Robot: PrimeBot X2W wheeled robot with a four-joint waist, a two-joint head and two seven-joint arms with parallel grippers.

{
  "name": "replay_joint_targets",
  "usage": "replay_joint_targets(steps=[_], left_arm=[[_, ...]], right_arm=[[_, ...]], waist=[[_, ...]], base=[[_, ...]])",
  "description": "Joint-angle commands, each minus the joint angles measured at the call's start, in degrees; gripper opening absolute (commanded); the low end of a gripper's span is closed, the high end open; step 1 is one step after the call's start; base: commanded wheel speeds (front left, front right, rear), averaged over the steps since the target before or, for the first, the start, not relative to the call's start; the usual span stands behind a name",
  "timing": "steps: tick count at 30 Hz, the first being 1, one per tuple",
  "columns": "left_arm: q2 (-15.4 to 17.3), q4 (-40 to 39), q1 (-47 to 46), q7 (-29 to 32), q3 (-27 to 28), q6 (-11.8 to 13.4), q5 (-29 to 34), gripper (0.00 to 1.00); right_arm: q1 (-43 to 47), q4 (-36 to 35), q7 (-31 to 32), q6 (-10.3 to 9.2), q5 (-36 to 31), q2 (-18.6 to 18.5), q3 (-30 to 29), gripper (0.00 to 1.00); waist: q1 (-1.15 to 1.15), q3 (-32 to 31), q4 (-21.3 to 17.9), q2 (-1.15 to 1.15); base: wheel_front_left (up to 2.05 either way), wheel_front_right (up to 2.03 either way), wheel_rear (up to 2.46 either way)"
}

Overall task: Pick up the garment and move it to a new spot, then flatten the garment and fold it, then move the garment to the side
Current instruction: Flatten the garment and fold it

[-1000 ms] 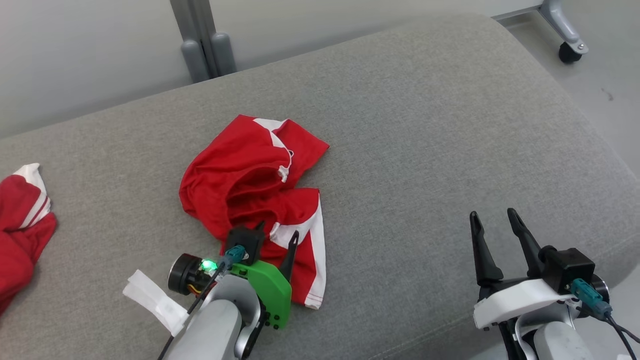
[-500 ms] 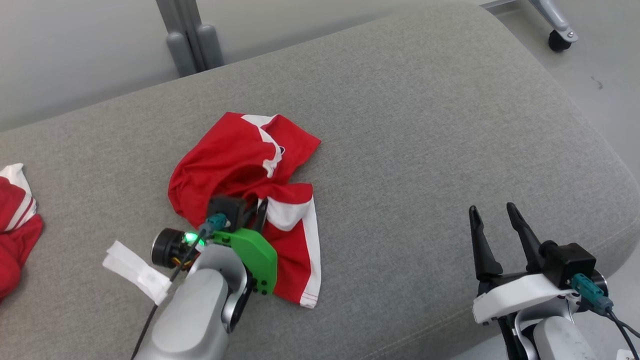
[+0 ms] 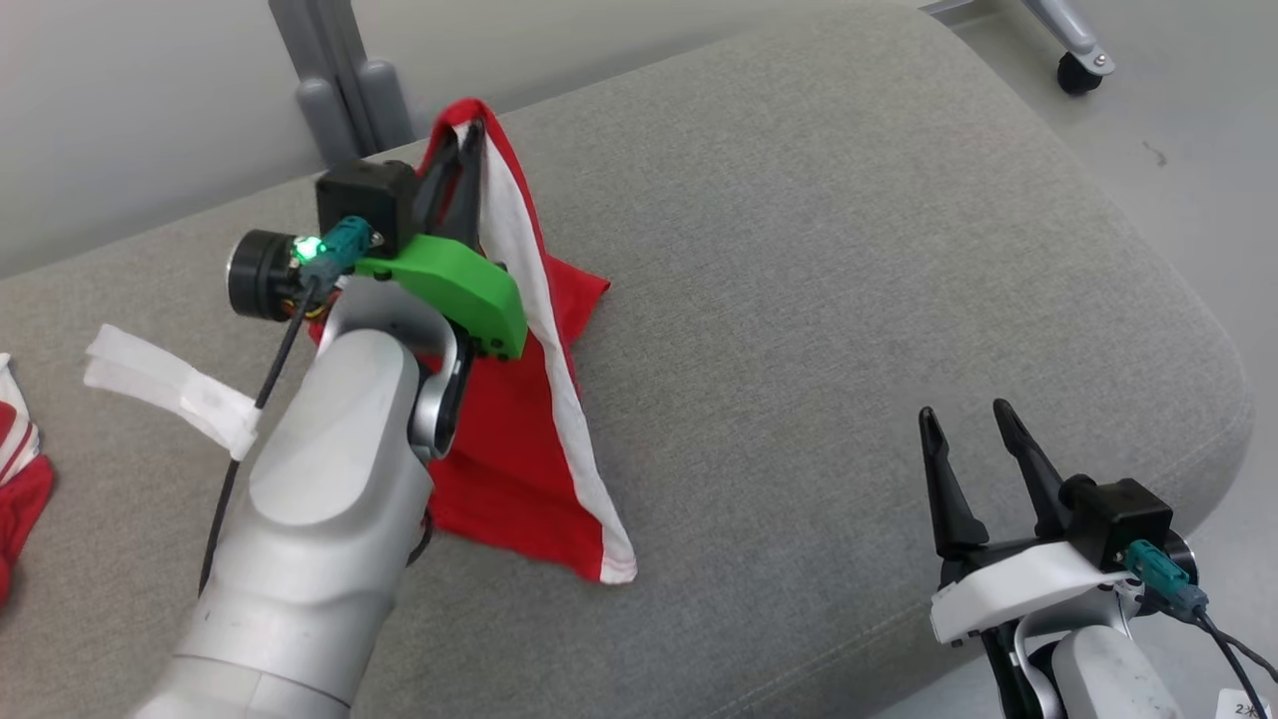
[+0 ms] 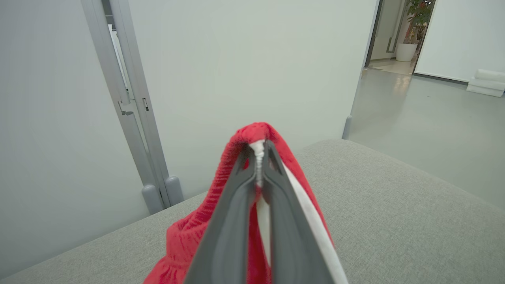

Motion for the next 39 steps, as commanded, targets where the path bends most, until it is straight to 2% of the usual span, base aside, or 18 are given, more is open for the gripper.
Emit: replay_joint_targets(steps=[1,6,11,18,23,26,30,39], left_arm=[[0.14,0.55,-1.4,-1.37,0.4,0.34,-0.16,0.0],[-0.01,1.89,-4.6,-5.33,1.17,1.23,-0.49,0.0],[-0.14,-2.14,-2.87,-6.51,-0.51,-1.88,-3.97,0.0],[-0.13,-16.66,11.59,-6.53,-7.96,-6.01,-10.68,0.0],[0.35,-20.32,24.07,-6.54,-14.34,-7.79,-10.84,0.0],[2.46,-20.15,30.47,-6.55,-17.03,-8.25,-11.74,0.0],[5.41,-18.65,36.29,-6.55,-16.88,-8.47,-12.34,0.0],[11.22,-15.55,41.52,-6.55,-10.34,-8.58,-9.54,0.0]], right_arm=[[0.02,0.24,-0.2,-0.04,-0.42,-0.12,0.07,1.0],[0.97,0.45,-0.2,-0.04,-1.55,-0.13,-0.34,1.0],[1.22,0.32,-0.2,-0.04,-2.54,-0.12,-1.13,1.0],[2.79,0.46,-0.2,-0.04,-3.08,-0.14,-2.56,1.0],[4.03,0.61,-0.2,-0.04,-3.04,-0.13,-3.0,1.0],[4.35,0.72,-0.19,-0.04,-3.15,-0.12,-2.87,1.0],[4.64,0.79,-0.2,-0.04,-3.31,-0.12,-3.39,1.0],[5.29,1.21,-0.2,-0.04,-3.77,-0.14,-2.99,1.0]], waist=[[0.0,-0.7,-0.79,0.0],[0.0,-2.08,-1.44,0.0],[0.0,-2.84,-0.65,0.0],[0.0,-5.01,3.28,0.0],[0.0,-6.05,6.55,0.0],[0.0,-6.48,8.29,0.0],[0.0,-7.01,10.27,0.0],[0.0,-7.98,13.16,0.0]], base=[[0.0,0.0,0.0],[0.0,0.0,0.0],[0.0,0.0,0.0],[0.0,0.0,0.0],[0.0,0.0,0.0],[0.0,0.0,0.0],[0.0,0.0,0.0],[0.0,0.0,0.0]])
